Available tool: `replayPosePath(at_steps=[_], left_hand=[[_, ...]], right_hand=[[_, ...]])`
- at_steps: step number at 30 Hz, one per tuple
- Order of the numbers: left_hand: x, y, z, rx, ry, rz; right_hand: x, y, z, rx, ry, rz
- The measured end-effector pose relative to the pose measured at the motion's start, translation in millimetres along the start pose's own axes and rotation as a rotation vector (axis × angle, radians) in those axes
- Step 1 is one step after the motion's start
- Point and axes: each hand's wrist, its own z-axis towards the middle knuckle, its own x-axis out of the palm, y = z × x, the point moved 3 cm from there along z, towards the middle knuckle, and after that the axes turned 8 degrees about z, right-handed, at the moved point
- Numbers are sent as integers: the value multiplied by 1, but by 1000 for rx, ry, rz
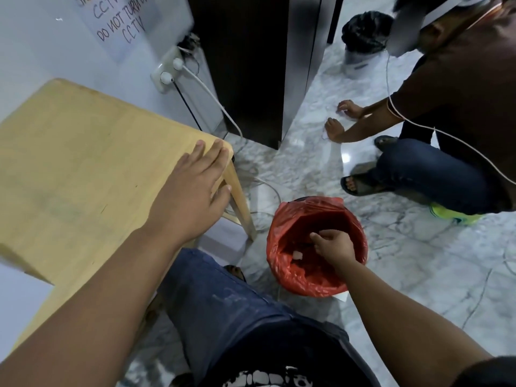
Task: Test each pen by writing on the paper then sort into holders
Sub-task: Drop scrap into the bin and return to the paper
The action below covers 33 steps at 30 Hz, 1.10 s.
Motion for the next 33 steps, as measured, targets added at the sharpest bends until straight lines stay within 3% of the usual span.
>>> replayPosePath(at_steps=[4,10,15,21,25,33], left_hand=[[-9,-4,-6,-59,-45,-149],[-41,13,-40,-242,-178,-250],[-68,51,-99,-414,-344,-334],[-83,102,-190,-650,-461,-313],[-81,133,-253,-787,-449,-253],[-60,167,-400,-1235,-522,-269]], right_hand=[[3,61,-32,-306,-14,-157],[15,171,-113,-708,25,-108],[56,230,-179,-946,184,-108],[153,253,-243,-1133,407,-177],[218,245,-289,-1251,561,-239],[333,184,-409,-1149,1075,-452]])
